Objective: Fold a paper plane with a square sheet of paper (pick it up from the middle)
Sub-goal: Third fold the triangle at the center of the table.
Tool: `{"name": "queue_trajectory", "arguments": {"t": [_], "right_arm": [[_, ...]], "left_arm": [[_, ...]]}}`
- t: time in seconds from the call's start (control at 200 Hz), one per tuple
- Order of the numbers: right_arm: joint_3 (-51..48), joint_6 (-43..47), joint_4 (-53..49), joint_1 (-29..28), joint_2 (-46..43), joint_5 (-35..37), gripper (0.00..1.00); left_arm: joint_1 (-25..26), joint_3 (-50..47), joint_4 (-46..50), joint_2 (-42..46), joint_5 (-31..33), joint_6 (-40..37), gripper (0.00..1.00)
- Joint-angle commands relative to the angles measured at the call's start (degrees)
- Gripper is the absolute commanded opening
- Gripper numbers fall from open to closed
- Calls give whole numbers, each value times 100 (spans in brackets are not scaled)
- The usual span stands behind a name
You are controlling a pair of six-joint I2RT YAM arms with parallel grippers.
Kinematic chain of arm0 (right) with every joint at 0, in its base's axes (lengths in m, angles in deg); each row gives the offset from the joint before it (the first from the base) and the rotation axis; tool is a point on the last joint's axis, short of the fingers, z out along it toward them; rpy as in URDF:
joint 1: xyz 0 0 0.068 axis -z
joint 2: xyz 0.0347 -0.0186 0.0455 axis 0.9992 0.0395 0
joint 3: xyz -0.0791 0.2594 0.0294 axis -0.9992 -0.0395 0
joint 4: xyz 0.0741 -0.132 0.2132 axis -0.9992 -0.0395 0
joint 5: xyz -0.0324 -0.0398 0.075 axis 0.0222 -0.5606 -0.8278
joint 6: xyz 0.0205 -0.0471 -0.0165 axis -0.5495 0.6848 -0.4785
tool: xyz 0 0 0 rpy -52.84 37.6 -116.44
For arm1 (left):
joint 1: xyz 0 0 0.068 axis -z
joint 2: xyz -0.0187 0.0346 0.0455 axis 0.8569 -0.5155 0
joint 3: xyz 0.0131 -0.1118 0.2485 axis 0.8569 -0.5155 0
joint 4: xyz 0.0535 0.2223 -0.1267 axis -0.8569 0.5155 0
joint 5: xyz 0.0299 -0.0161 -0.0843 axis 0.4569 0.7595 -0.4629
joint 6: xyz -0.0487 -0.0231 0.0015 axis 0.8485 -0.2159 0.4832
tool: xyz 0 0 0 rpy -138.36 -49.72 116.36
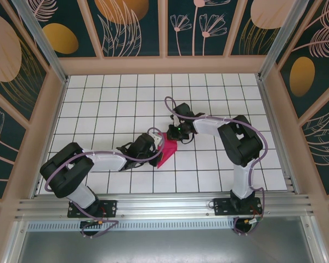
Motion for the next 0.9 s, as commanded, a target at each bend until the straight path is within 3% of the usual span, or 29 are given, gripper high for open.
{"name": "queue_trajectory", "arguments": {"t": [0.0, 0.896], "right_arm": [[-103, -71, -73, -72, 236, 175, 14], [-88, -105, -107, -92, 278, 226, 14]], "left_arm": [[-60, 109, -52, -84, -30, -72, 0], [-63, 5, -115, -150, -27, 208, 0]]}}
